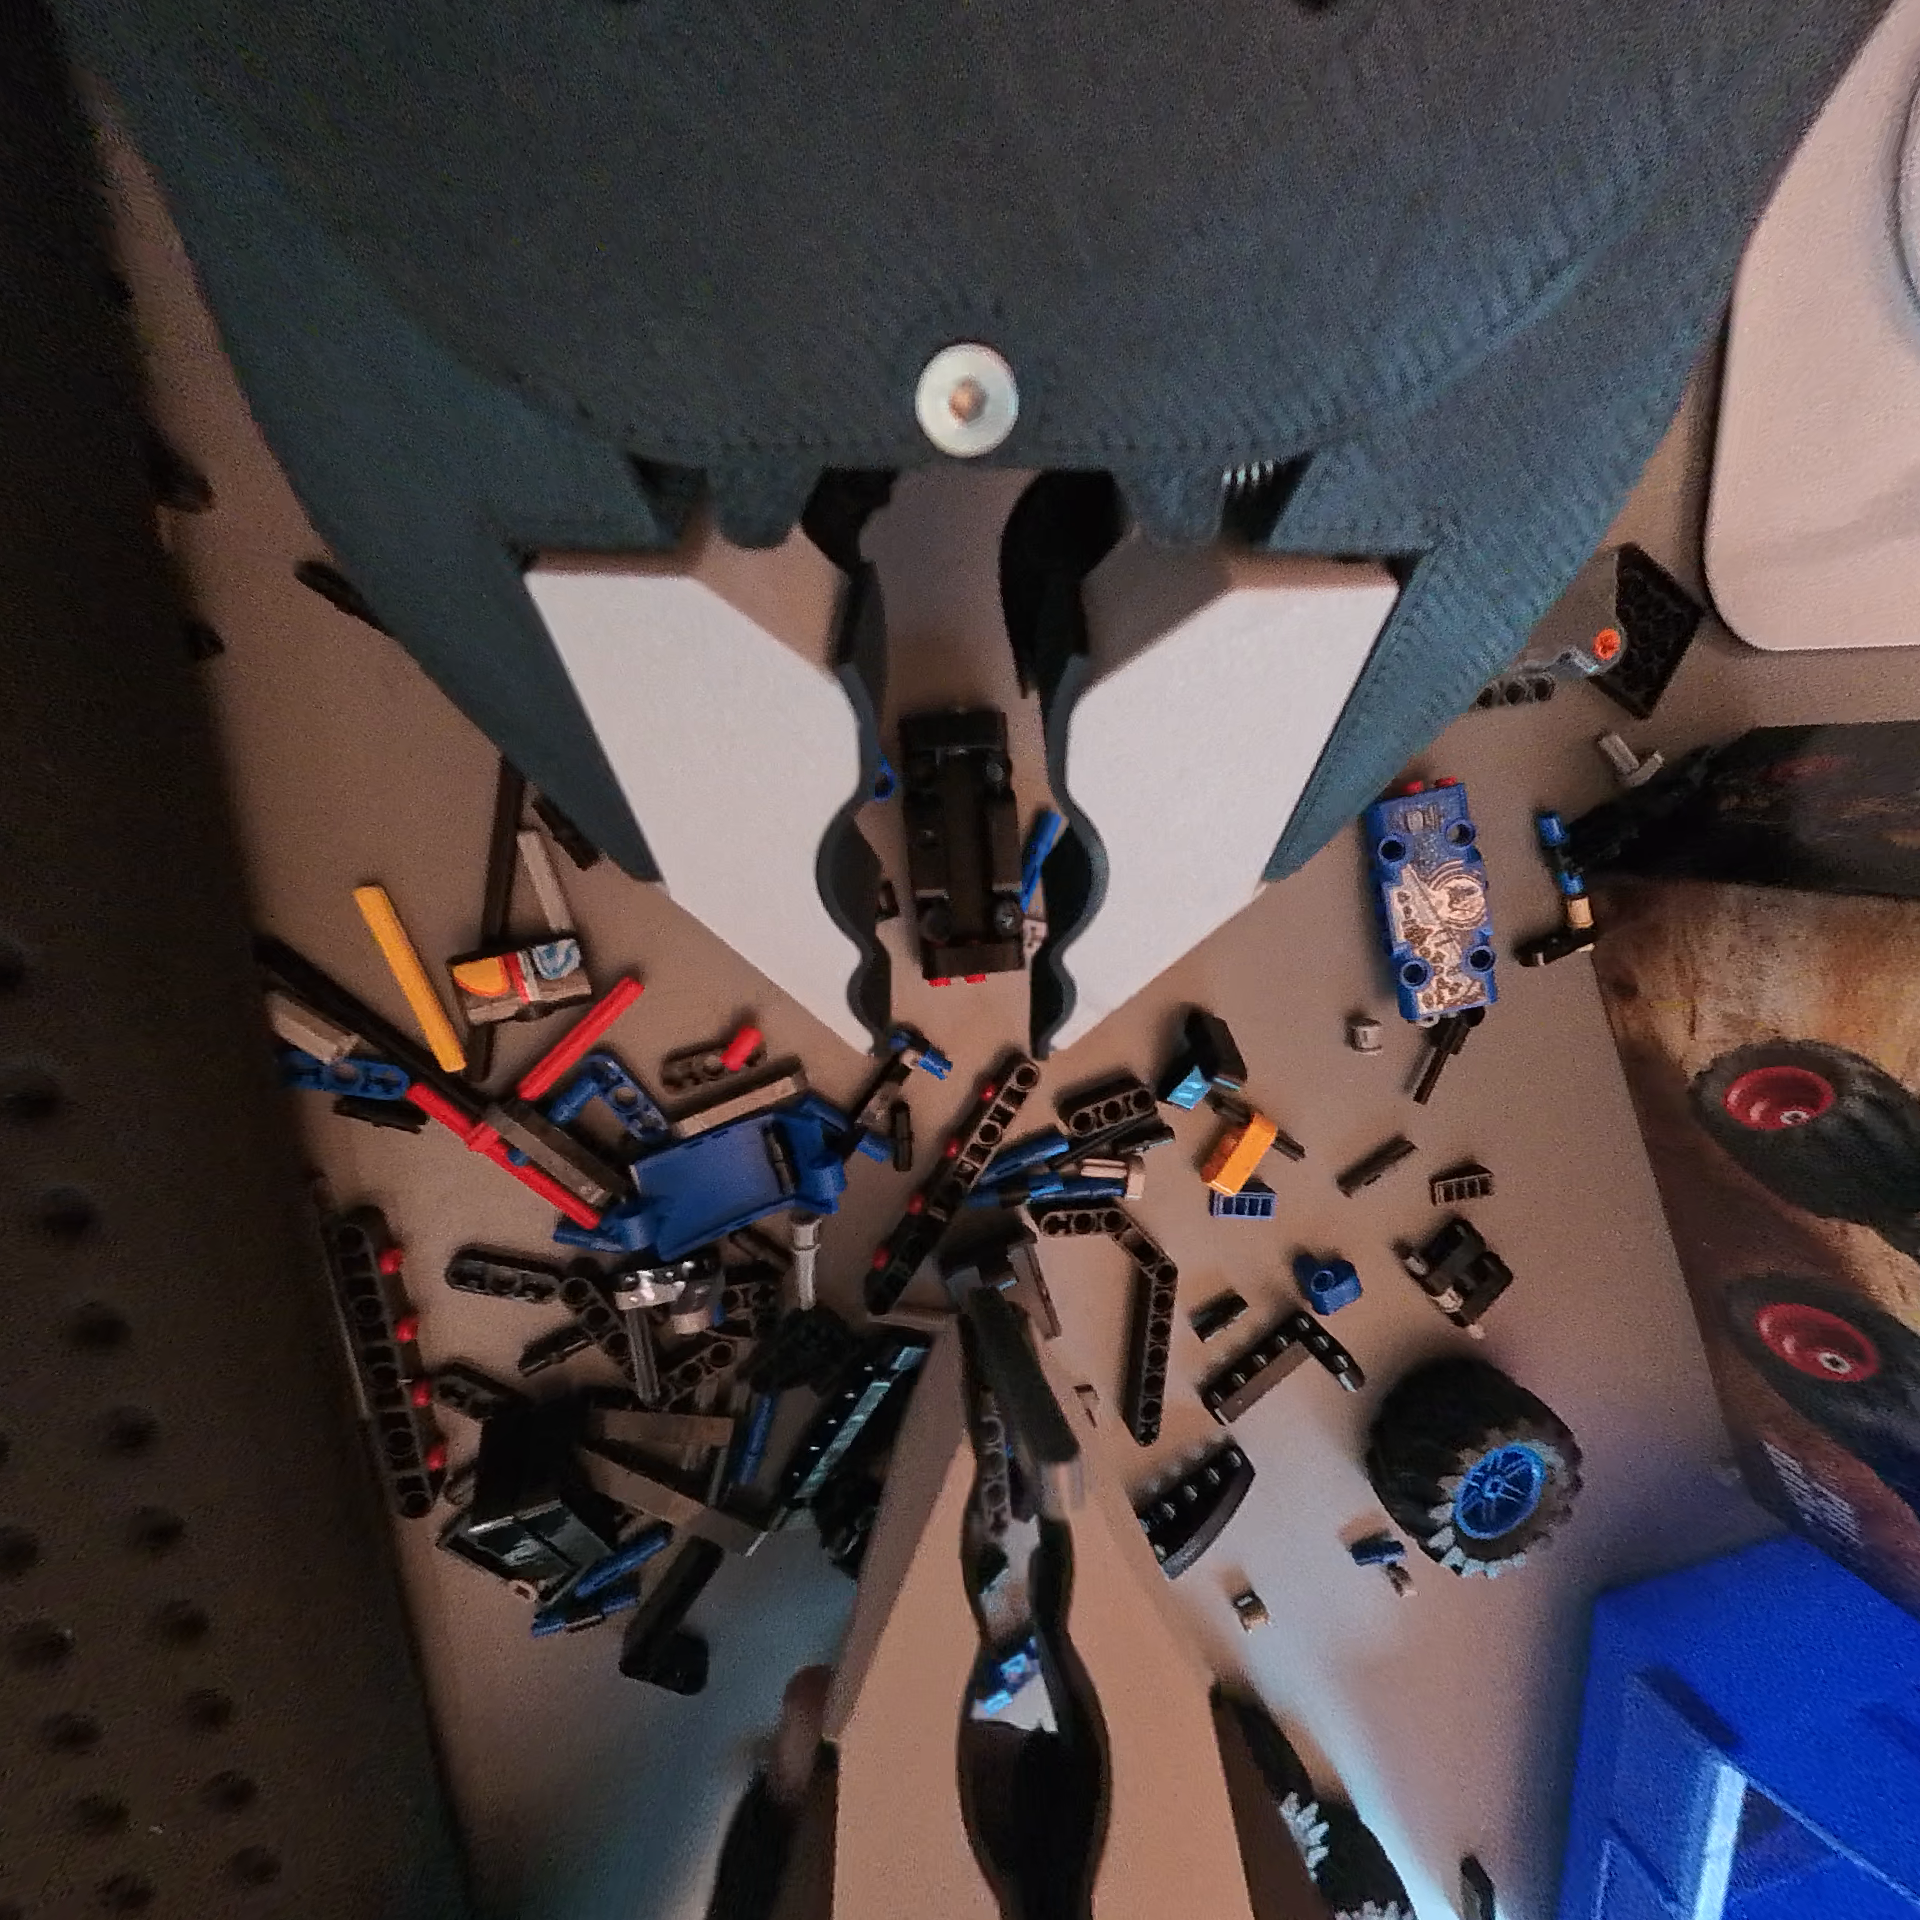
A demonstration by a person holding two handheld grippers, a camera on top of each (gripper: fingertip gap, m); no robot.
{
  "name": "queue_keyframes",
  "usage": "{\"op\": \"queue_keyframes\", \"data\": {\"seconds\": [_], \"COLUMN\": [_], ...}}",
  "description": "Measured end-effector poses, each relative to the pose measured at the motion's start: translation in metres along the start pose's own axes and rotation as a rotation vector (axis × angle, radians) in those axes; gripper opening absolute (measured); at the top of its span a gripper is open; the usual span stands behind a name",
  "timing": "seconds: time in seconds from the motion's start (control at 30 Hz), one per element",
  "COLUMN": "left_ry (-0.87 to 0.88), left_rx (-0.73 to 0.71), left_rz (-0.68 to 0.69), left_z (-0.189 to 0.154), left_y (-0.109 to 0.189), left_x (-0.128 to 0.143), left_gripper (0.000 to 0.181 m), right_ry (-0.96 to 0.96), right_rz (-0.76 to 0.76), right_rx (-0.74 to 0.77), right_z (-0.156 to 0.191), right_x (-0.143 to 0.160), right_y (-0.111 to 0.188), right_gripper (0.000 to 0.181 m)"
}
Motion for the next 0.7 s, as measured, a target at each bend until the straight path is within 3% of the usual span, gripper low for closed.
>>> {"op": "queue_keyframes", "data": {"seconds": [0.33, 0.47, 0.7], "left_ry": [-0.064, -0.055, -0.02], "left_rx": [-0.063, -0.075, -0.066], "left_rz": [0.137, 0.15, 0.148], "left_z": [0.01, 0.014, 0.01], "left_y": [-0.042, -0.043, -0.036], "left_x": [0.005, 0.007, 0.008], "left_gripper": [0.017, 0.006, 0.005], "right_ry": [-0.026, -0.013, 0.042], "right_rz": [0.055, 0.062, 0.104], "right_rx": [0.094, 0.095, 0.035], "right_z": [-0.013, -0.013, 0.004], "right_x": [0.006, 0.006, 0.008], "right_y": [-0.006, -0.004, -0.012], "right_gripper": [0.017, 0.016, 0.016]}}
Point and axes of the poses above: each gripper's, where its closed fingertips meet, y back along the fingers, x out of its underside, z = x × y across the jaws, the point moved 2 cm from there along y, back along the fingers, and after that the axes turned 6 degrees about x, right-handed, at the moved point
